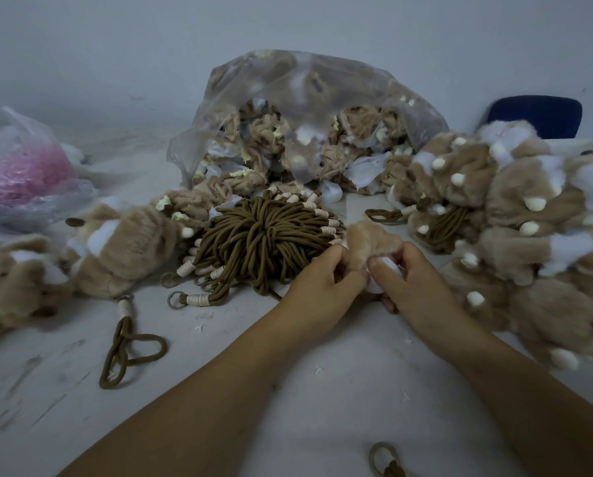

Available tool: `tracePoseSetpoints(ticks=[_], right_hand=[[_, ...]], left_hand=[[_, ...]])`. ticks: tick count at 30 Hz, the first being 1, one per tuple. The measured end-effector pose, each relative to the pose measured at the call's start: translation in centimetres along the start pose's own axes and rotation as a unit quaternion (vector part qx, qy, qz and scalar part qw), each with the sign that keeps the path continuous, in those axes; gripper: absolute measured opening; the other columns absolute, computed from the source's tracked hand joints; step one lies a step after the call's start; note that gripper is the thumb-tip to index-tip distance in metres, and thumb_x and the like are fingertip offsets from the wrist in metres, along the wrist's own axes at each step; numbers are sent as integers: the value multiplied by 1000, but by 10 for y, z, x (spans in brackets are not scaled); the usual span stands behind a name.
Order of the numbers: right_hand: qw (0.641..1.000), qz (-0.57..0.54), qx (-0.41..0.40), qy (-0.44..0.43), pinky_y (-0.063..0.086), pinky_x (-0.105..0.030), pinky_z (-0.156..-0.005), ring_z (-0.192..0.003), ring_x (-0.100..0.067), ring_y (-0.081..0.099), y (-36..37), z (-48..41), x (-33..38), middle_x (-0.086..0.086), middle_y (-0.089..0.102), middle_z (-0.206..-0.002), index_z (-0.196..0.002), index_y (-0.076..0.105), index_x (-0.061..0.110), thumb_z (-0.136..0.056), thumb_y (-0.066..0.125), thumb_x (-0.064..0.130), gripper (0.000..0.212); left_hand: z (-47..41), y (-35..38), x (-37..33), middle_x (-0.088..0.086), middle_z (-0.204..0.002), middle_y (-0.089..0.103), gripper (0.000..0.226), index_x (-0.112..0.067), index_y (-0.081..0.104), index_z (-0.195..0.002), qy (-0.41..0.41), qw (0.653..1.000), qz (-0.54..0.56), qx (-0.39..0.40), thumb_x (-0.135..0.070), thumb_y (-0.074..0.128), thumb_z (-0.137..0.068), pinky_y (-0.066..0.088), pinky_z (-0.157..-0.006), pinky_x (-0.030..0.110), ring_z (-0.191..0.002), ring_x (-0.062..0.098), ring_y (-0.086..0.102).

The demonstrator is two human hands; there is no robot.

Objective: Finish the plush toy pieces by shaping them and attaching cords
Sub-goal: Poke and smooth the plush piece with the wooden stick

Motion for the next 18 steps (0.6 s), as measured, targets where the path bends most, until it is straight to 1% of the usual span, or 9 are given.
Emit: tracePoseSetpoints(ticks=[2, 5, 6, 7, 9, 12, 14, 16, 18], right_hand=[[998, 59, -23, -6, 42, -28, -54, -60, -5, 56, 0, 2, 2, 5, 62, -78, -89, 50, 28, -86, 57, 39, 13], [987, 149, -62, -14, 36, -24, -52, -69, 7, 55, 1, 7, 7, 11, 57, -80, -85, 43, 28, -84, 49, 43, 17], [985, 155, -69, -15, 33, -23, -52, -69, 10, 53, 0, 8, 8, 12, 56, -79, -83, 41, 29, -82, 47, 45, 18], [986, 152, -74, -12, 32, -22, -51, -67, 8, 53, -1, 8, 8, 12, 55, -78, -82, 40, 29, -80, 46, 47, 18], [994, 99, -57, 1, 36, -24, -51, -57, -2, 52, -2, 6, 7, 10, 57, -71, -81, 43, 30, -80, 49, 47, 18], [997, -76, 3, 31, 44, -29, -45, -48, -12, 52, 1, 3, 7, 2, 57, -59, -77, 54, 31, -77, 54, 53, 22], [979, -193, 23, 63, 46, -30, -45, -49, -13, 52, 3, 1, 6, -6, 56, -61, -81, 64, 24, -91, 50, 49, 30], [971, -224, 36, 70, 48, -30, -48, -53, -14, 54, 2, 0, 5, -8, 56, -63, -88, 67, 17, -96, 48, 43, 33], [979, -187, 74, 39, 50, -28, -53, -57, -14, 56, 2, 1, 6, -6, 57, -65, -93, 67, 19, -86, 58, 47, 30]], left_hand=[[1, -1, -2, 8, -90, 65, 14, -23, 57, -87, 15, 1000, 17, -5, -36, 56, -92, 51, -77, 41, -80, 20, 60], [4, 2, -9, 9, -85, 63, 21, -18, 55, -85, 43, 999, 18, 0, -39, 52, -86, 49, -72, 43, -76, 21, 57], [5, 4, -10, 6, -81, 60, 25, -17, 54, -83, 45, 999, 13, -1, -41, 51, -83, 47, -69, 41, -72, 17, 53], [5, 6, -11, 3, -77, 57, 27, -17, 53, -82, 45, 999, 12, -3, -43, 50, -81, 45, -65, 38, -69, 11, 50], [6, 7, -14, -4, -71, 54, 24, -18, 52, -78, 43, 998, 35, -7, -42, 53, -80, 42, -63, 30, -65, 6, 48], [3, 0, -15, -11, -57, 53, 18, -20, 50, -70, 11, 984, 172, -41, -22, 59, -85, 41, -50, 14, -52, 1, 49], [2, -6, -11, -12, -51, 50, 25, -19, 49, -67, -23, 966, 249, -59, -9, 55, -89, 36, -42, 12, -44, -1, 45], [1, -10, -8, -11, -51, 47, 33, -24, 50, -61, -34, 960, 272, -62, -8, 53, -89, 33, -41, 13, -44, 1, 41], [0, -10, -7, -13, -51, 45, 38, -31, 51, -54, -25, 962, 266, -56, -12, 54, -87, 32, -41, 14, -44, 1, 39]])
Point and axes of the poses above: each hand's wrist, its own z-axis away from the middle knuckle, its own y-axis out of the palm, x = y × z, the point moved 4 cm from there along -z, towards the middle knuckle
